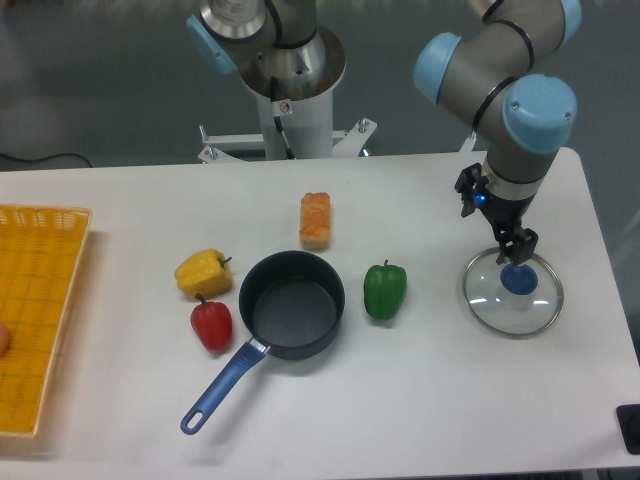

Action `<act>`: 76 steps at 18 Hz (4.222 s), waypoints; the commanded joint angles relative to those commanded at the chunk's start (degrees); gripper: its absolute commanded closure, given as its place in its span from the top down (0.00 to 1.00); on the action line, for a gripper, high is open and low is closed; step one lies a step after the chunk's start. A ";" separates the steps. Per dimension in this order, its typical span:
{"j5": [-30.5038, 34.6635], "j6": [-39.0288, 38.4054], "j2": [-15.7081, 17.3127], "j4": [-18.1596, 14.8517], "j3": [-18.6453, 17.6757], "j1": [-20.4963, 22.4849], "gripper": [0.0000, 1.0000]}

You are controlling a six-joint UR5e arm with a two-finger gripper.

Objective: Pick up the green chilies
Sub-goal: 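Raise the gripper up from above the glass lid, then move the open gripper over the green bell pepper, then lower the gripper around the green bell pepper and close it, then lift the green bell pepper up off the table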

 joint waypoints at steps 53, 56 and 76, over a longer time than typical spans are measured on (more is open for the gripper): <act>-1.93 -59.59 -5.18 14.06 -11.78 -11.34 1.00; -1.93 -59.68 -5.27 14.06 -11.95 -11.51 1.00; -1.93 -57.75 -4.57 13.89 -10.64 -10.72 0.64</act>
